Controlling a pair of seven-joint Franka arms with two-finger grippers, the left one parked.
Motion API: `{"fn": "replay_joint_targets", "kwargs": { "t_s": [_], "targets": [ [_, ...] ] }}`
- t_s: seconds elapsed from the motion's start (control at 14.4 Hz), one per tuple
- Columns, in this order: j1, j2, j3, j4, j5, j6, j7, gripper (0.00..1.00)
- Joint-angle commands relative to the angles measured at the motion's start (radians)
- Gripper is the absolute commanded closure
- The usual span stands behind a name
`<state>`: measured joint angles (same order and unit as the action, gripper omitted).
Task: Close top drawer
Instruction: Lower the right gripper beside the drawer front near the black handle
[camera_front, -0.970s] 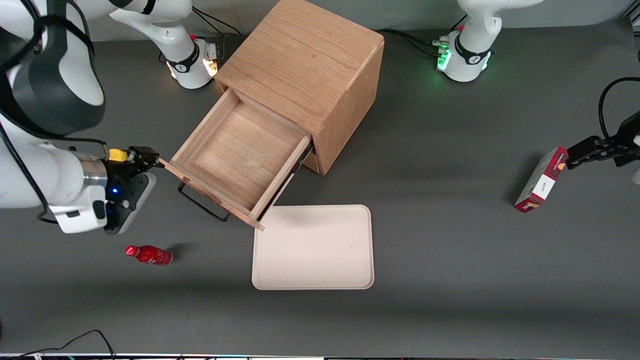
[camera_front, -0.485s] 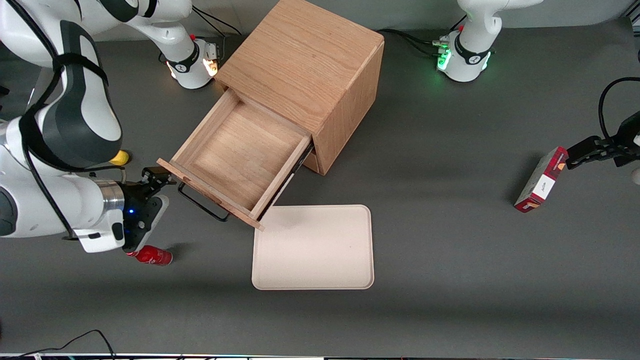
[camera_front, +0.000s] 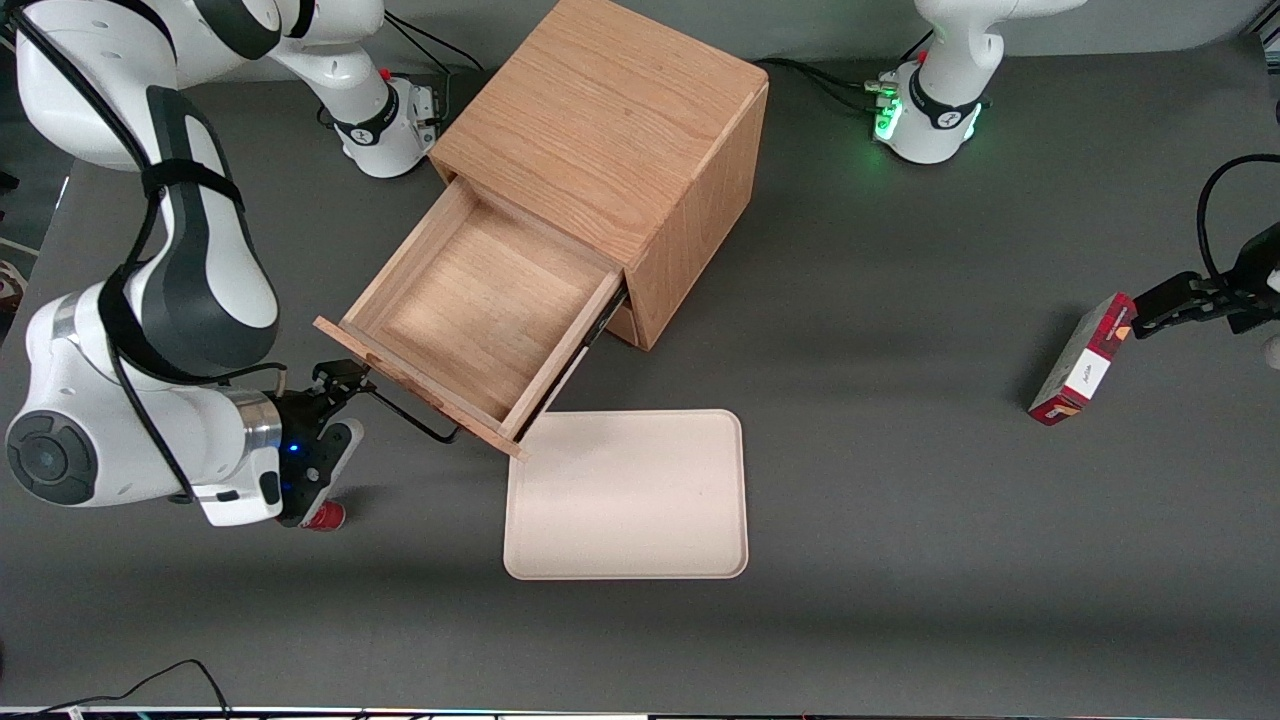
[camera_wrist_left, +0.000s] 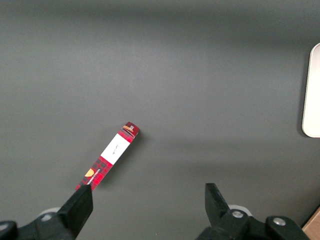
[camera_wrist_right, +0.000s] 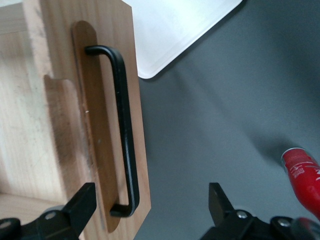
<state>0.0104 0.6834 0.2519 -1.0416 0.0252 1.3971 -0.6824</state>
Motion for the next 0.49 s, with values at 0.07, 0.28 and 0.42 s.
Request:
{"fn": "replay_joint_targets", "kwargs": {
  "t_s": [0.07, 0.28, 0.42],
  "targets": [
    [0.002, -0.005, -0.006, -0.040, 0.024, 0.046, 0.059, 0.00],
    [0.000, -0.007, -0.006, -0.089, 0.038, 0.089, 0.073, 0.00],
    [0.000, -0.007, -0.005, -0.112, 0.039, 0.109, 0.084, 0.00]
  ]
}}
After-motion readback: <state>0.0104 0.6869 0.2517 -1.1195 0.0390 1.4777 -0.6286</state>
